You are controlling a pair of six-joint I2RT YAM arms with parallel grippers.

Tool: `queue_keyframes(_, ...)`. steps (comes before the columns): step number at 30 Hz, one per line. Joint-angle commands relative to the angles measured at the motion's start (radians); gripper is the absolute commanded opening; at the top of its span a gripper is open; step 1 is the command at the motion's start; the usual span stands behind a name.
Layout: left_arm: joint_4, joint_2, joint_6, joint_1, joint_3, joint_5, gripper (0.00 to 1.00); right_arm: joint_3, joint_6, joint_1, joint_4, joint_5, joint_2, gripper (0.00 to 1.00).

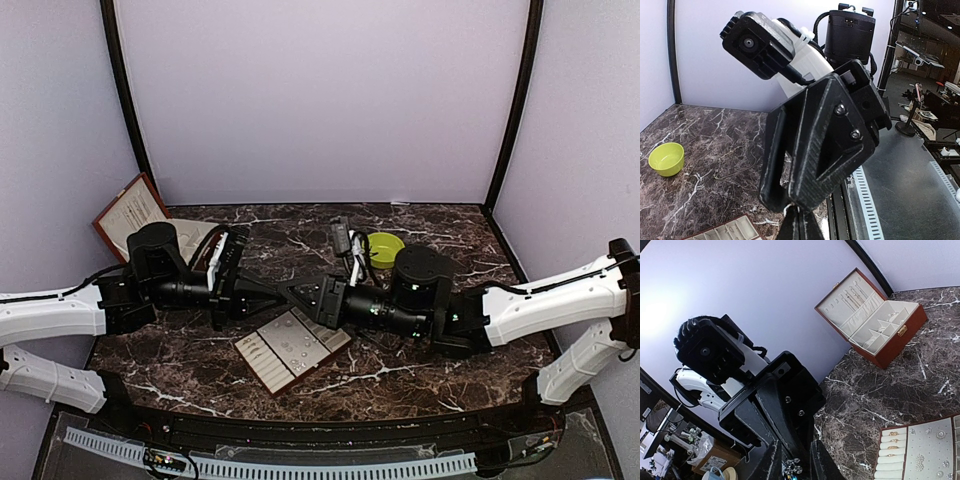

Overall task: Organize the mixed jewelry
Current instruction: Pass from the left arm to the right

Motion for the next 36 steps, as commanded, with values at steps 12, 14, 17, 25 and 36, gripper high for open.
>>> queue_keyframes(12,0.018,-0.019,0.009,-0.005,-0.011,-0.019,0.0,0.01,0.011,0.005,0.049,0.007,-0.015,0.13)
queue_keyframes(14,0.009,-0.012,0.012,-0.006,-0.005,-0.03,0.0,0.003,0.012,0.005,0.054,0.012,-0.022,0.12)
queue_keyframes(17,0.001,-0.003,0.013,-0.005,-0.001,-0.032,0.0,-0.004,0.011,0.006,0.06,0.018,-0.032,0.1)
queue_keyframes(25,-0.002,0.01,0.013,-0.006,0.0,-0.031,0.0,-0.007,0.006,0.006,0.063,0.027,-0.039,0.08)
queue_keyframes(36,-0.006,0.017,0.014,-0.011,0.003,-0.031,0.0,-0.001,-0.003,0.006,0.063,0.041,-0.038,0.07)
